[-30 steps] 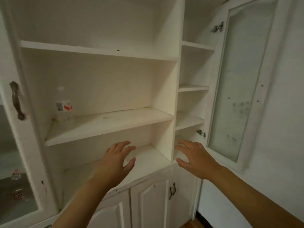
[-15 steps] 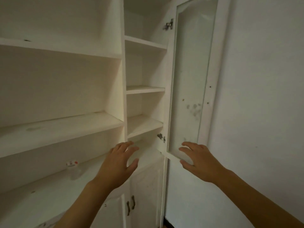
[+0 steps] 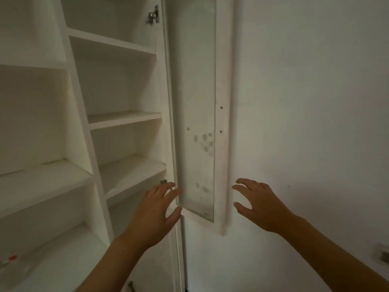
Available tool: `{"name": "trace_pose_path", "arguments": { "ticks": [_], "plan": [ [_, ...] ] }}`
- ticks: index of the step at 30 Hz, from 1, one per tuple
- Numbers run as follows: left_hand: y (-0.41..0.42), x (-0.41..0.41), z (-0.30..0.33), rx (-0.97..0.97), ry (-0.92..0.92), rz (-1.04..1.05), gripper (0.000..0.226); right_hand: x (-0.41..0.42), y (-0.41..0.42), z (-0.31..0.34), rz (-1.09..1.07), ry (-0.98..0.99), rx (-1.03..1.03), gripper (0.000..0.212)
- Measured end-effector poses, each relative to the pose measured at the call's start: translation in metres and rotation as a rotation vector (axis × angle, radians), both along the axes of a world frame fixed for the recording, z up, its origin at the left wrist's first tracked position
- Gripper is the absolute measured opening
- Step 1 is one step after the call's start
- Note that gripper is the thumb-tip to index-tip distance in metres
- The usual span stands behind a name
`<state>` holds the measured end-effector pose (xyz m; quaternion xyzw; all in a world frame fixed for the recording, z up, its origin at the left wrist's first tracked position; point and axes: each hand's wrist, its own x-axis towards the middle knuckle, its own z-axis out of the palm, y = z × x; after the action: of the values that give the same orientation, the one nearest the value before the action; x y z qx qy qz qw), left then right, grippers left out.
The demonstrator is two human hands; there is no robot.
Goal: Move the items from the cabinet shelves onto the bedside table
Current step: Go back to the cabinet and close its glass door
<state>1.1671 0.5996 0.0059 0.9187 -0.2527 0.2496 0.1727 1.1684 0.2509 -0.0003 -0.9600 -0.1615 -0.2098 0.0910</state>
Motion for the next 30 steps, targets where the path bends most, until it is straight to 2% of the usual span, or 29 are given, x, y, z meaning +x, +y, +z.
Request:
{"name": "trace_pose_path", "arguments": {
  "ticks": [4, 10, 18, 22, 30],
  "plan": [
    [-0.024, 0.044, -0.003, -0.021, -0.008, -0.058, 0.054, 0.028, -0.014, 0.006, -0.041, -0.002, -0.028, 0.059],
    [-0.052, 0.127, 0.007, -0.063, -0.015, -0.140, 0.050, 0.083, -0.030, 0.030, -0.107, -0.023, -0.035, 0.060],
    [-0.082, 0.224, 0.024, -0.022, -0.111, -0.180, 0.059, 0.153, -0.036, 0.047, -0.161, -0.108, -0.009, 0.067],
    [-0.105, 0.248, 0.020, 0.014, -0.135, -0.199, 0.064, 0.174, -0.039, 0.058, -0.139, -0.142, 0.032, 0.069],
    [-0.145, 0.270, 0.026, -0.048, -0.183, -0.116, 0.075, 0.205, -0.056, 0.095, -0.020, -0.232, -0.006, 0.076]
  ]
}}
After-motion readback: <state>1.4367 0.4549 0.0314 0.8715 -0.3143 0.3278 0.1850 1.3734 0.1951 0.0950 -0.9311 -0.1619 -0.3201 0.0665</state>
